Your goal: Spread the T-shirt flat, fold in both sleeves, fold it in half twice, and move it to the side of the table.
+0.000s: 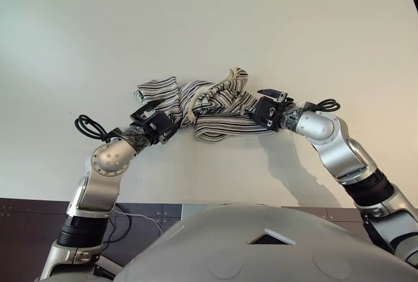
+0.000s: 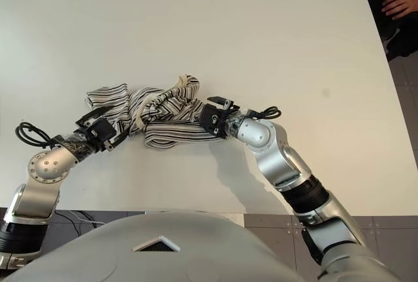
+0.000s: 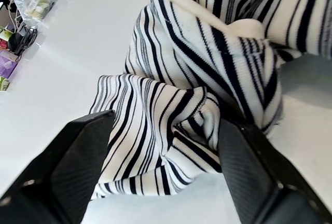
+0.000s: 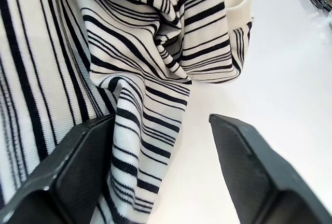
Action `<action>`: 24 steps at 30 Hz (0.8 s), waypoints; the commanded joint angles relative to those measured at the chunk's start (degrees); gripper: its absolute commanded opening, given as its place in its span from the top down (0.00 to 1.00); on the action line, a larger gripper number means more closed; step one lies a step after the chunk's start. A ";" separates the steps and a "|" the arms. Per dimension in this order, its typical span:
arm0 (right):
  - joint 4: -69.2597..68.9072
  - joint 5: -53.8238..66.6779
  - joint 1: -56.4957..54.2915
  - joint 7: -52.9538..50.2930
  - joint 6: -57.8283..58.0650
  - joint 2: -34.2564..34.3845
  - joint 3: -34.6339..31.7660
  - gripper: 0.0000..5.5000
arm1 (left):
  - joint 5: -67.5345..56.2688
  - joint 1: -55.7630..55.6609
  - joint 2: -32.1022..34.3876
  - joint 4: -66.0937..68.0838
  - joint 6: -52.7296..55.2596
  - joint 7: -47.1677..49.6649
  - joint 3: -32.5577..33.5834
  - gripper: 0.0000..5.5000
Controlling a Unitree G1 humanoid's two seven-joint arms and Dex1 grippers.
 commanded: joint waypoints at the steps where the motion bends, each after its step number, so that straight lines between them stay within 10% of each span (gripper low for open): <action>1: 6.12 -2.65 7.04 2.56 -1.91 -10.12 -2.18 0.41 | 0.53 -1.29 1.41 1.92 -0.96 0.37 1.38 0.39; 14: -4.37 30.12 1.20 18.85 -1.28 -12.81 -24.12 0.41 | -7.24 -2.39 1.64 -9.33 -0.08 -6.78 0.87 0.39; 24: 21.98 19.83 -11.23 13.23 -5.75 -3.95 -18.29 0.41 | 3.23 -9.02 2.72 1.82 -10.49 -9.08 -13.03 0.39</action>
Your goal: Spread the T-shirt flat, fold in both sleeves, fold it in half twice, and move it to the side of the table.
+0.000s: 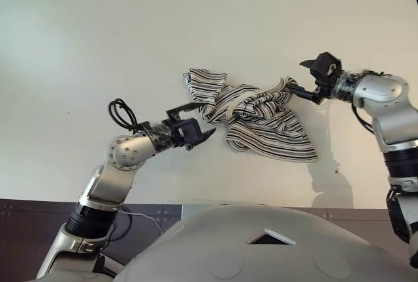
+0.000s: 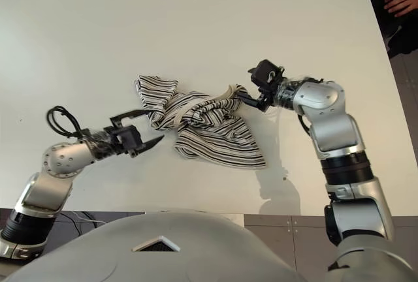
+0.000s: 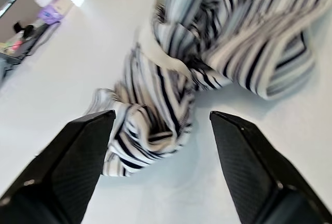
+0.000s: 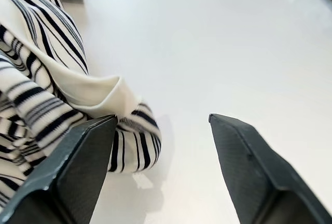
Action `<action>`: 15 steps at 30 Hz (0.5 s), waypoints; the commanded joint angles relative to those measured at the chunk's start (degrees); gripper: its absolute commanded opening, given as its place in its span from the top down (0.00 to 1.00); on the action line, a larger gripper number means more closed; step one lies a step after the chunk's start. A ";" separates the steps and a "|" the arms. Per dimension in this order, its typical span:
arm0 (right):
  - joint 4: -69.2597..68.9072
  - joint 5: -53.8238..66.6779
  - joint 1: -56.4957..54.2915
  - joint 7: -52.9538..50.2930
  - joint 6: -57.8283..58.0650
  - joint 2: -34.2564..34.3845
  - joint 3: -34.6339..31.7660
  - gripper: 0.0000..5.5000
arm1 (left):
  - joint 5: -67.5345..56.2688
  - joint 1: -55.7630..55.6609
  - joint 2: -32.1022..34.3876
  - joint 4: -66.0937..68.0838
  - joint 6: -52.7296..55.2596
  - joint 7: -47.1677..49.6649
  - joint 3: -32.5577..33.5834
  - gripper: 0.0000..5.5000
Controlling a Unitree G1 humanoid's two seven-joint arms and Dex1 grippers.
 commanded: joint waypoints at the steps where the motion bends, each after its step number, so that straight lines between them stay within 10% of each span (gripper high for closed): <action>1: 3.08 0.50 -2.29 2.51 -1.15 0.12 -1.07 0.41 | 4.70 -3.97 1.36 5.62 -4.92 1.48 -1.40 0.39; 15: 8.97 4.09 -2.83 12.46 -0.43 1.89 -1.20 0.74 | 9.39 -9.33 -0.13 9.10 -10.41 6.00 -1.94 0.39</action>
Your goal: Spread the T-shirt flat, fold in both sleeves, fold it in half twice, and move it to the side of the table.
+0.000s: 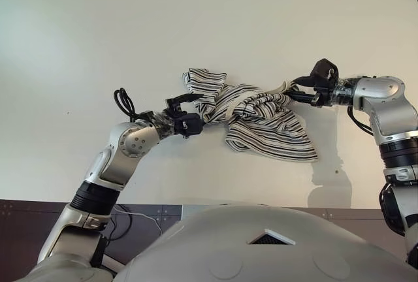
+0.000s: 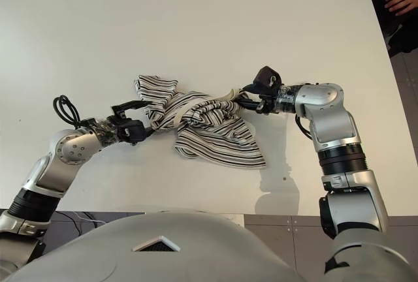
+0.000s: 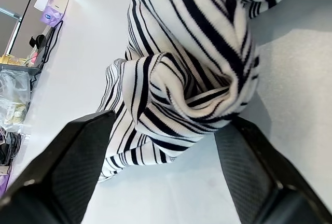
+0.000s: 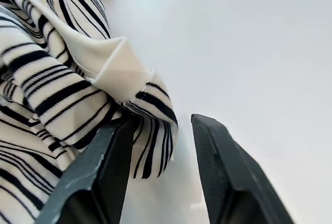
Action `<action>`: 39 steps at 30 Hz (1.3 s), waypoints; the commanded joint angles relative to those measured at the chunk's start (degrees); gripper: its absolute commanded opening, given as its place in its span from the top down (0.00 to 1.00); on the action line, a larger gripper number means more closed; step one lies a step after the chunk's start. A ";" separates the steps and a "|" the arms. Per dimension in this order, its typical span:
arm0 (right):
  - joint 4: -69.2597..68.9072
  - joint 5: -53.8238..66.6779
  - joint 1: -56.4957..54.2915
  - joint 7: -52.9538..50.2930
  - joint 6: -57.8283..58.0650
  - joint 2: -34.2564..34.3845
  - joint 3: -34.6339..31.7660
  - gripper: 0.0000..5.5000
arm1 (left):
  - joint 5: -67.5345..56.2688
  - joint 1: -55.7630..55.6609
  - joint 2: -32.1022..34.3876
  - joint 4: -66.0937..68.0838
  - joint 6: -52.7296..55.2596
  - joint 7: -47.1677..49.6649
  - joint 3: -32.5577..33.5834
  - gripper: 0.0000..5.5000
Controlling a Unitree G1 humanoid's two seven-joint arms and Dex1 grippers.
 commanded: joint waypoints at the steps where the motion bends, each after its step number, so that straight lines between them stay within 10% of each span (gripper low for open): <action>1: -0.46 0.50 0.10 0.60 0.45 1.25 -0.16 0.79 | 0.23 -1.36 0.08 -2.76 -1.54 -0.44 -0.37 0.39; 7: 0.56 -0.48 -0.30 0.98 -0.27 1.17 -0.30 0.98 | 1.98 2.15 2.52 -8.37 -2.46 -1.19 0.23 0.39; 26: 3.72 -2.62 -1.02 0.95 -2.53 1.94 0.51 0.98 | 7.40 2.25 4.52 -13.73 -5.29 -3.36 -1.97 0.39; 39: 5.09 -3.39 -1.80 0.99 -3.61 2.57 0.84 0.98 | 6.59 2.82 4.83 -15.32 -4.57 -6.49 -3.62 0.74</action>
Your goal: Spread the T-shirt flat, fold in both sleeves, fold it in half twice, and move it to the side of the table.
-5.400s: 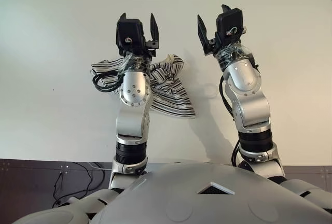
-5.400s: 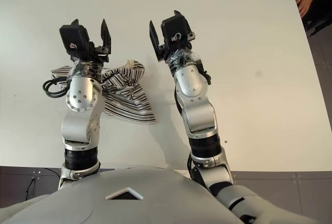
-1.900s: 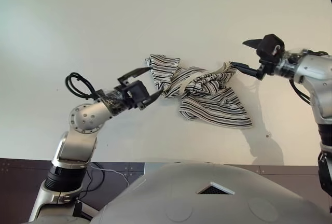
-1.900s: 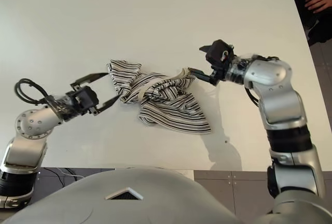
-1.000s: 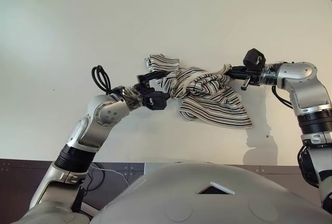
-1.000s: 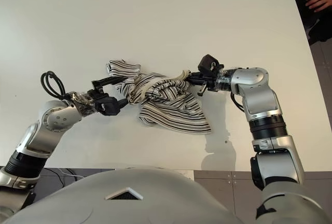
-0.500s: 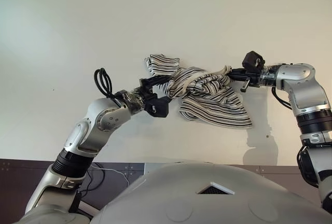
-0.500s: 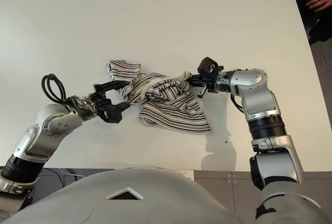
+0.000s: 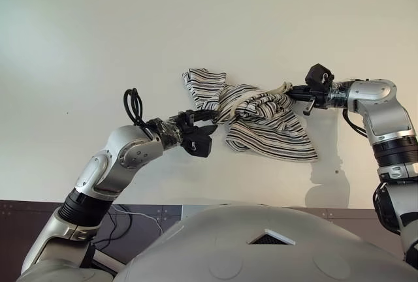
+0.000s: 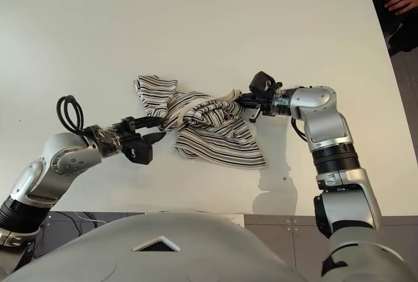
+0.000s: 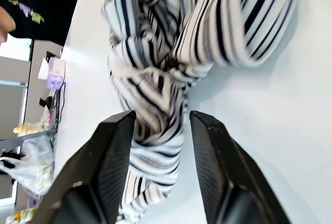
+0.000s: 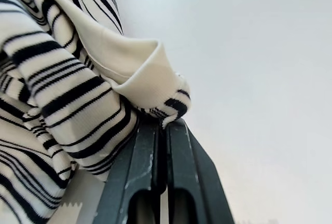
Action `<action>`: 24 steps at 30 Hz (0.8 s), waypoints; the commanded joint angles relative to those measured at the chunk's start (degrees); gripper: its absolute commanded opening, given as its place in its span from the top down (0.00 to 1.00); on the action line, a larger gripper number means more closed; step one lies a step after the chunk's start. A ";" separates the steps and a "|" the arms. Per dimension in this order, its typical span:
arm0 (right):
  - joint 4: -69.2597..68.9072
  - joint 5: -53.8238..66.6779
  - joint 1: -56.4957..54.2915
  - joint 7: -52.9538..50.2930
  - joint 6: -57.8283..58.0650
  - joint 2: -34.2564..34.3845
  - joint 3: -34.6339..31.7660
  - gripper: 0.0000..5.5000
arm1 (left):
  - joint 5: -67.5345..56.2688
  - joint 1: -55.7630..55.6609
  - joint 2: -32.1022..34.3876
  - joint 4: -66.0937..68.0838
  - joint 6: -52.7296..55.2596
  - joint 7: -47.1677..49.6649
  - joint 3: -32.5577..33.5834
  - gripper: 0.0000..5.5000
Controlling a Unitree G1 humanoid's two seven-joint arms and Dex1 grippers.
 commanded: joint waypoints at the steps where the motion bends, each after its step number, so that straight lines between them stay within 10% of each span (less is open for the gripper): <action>1: 0.46 -0.97 -1.01 -0.16 -0.24 0.54 0.30 0.98 | -0.13 -0.17 -0.24 -1.26 -0.25 -1.21 -1.08 0.76; 8: -0.48 -0.69 -0.07 -0.28 -0.09 0.40 0.07 0.98 | 2.44 -2.99 0.87 1.68 0.29 1.25 2.46 0.98; 24: -15.83 18.02 0.92 4.61 6.22 -0.39 -12.66 0.98 | -20.51 -6.60 -12.77 -5.34 18.52 5.95 17.82 0.98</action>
